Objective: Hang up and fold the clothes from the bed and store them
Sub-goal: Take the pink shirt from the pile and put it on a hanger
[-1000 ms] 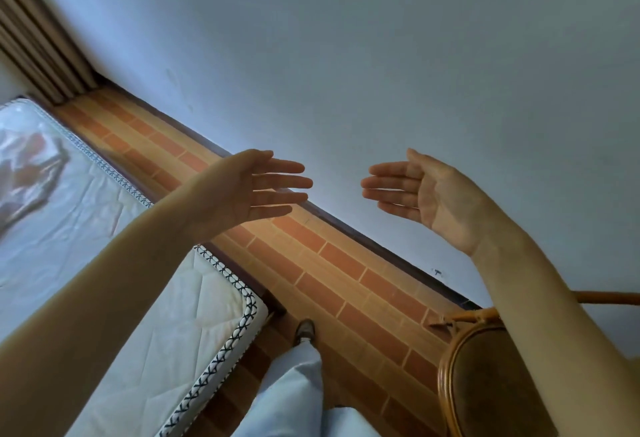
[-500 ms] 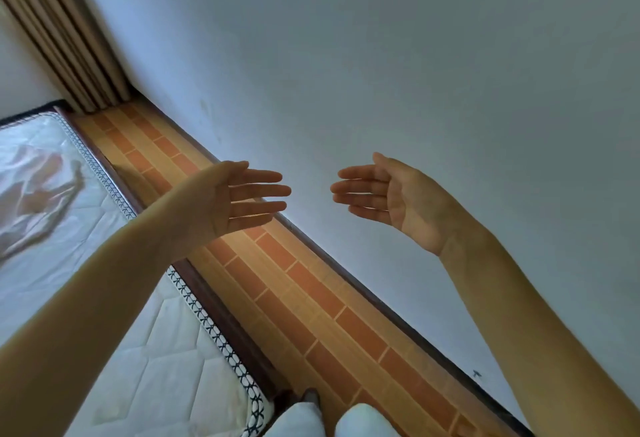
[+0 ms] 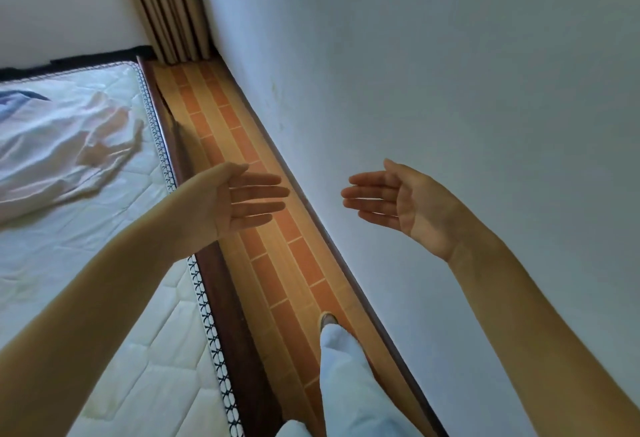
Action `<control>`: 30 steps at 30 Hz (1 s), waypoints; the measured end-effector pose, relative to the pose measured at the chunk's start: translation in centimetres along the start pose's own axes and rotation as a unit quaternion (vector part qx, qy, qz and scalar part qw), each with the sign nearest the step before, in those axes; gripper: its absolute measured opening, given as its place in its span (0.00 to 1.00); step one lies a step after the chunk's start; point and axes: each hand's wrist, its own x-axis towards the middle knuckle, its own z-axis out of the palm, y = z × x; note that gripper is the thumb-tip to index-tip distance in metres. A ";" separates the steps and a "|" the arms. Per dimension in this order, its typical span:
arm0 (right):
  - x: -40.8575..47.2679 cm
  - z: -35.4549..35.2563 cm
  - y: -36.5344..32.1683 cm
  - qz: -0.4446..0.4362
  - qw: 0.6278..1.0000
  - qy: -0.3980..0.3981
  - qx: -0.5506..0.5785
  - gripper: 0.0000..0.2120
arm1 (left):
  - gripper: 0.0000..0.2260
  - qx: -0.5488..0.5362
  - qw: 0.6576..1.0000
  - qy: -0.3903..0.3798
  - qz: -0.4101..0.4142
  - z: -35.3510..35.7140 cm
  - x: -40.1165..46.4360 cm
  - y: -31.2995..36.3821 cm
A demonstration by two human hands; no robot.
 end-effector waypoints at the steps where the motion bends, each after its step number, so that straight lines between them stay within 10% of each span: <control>1: 1.8 -0.4 -1.0 0.001 1.000 -0.012 -0.006 0.23 | 0.19 -0.003 1.000 -0.006 0.007 -0.4 1.2 0.4; 30: 44.0 19.3 -22.4 0.010 0.955 -0.257 -0.144 0.22 | 0.20 -0.142 0.952 0.257 0.085 -24.5 16.2 20.4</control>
